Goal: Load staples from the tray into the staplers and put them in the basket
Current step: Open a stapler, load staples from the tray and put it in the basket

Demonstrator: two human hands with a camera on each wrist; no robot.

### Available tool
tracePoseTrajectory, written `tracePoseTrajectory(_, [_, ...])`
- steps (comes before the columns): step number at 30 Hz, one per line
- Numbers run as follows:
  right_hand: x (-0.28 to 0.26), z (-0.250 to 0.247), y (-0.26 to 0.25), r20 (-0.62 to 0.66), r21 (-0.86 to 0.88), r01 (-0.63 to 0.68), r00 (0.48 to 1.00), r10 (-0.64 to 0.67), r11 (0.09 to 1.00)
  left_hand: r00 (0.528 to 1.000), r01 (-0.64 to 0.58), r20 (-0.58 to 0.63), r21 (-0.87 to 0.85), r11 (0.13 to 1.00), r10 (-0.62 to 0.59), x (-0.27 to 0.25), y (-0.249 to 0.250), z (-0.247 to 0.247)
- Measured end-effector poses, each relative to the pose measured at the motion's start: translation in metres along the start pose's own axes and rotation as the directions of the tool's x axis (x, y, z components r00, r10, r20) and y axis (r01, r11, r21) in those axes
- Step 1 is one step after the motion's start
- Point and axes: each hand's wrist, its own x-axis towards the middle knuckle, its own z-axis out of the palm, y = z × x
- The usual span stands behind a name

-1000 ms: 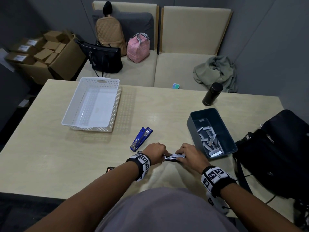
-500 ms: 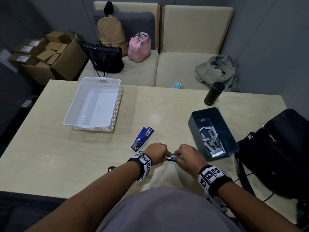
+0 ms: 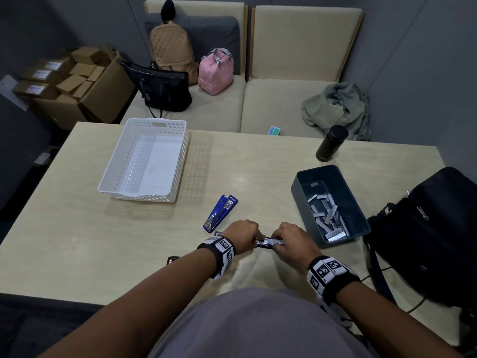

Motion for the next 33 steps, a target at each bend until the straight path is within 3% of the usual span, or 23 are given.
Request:
tracePoseTrajectory(10, [0.001,-0.002,0.006,0.06,-0.008,-0.017,0.998,0.018,1.0,0.999,-0.029,0.018,0.001,1.0,0.029,-0.003,-0.004,-0.001])
tracePoseTrajectory(15, [0.002,-0.003,0.018,0.095,0.031,-0.045,0.995,0.041,0.999,0.992,-0.081,0.104,0.153,0.985,0.066,-0.017,-0.026,-0.003])
tracePoseTrajectory(19, [0.0,-0.003,0.024,0.097,0.062,-0.06,0.994,0.054,0.996,0.998,-0.044,0.042,0.128,0.991,0.039,-0.021,-0.032,-0.023])
tracePoseTrajectory(23, [-0.002,0.002,0.017,0.034,0.147,-0.061,0.998,0.057,0.987,0.994,-0.082,-0.063,0.109,0.991,0.089,-0.016,-0.015,-0.053])
tracePoseTrajectory(27, [-0.001,0.003,0.011,0.091,0.272,-0.063,0.995,0.04,0.96,0.99,-0.126,-0.047,0.07,0.99,0.129,-0.011,0.005,-0.054])
tracePoseTrajectory(29, [-0.001,0.003,0.014,0.146,0.298,-0.079,0.989,0.037,0.951,0.995,-0.099,-0.019,0.052,0.994,0.1,-0.008,0.011,-0.042])
tracePoseTrajectory(33, [0.001,0.001,0.025,0.185,0.42,-0.176,0.977,0.106,0.89,0.996,-0.008,0.09,0.244,0.97,-0.015,-0.005,0.017,-0.015])
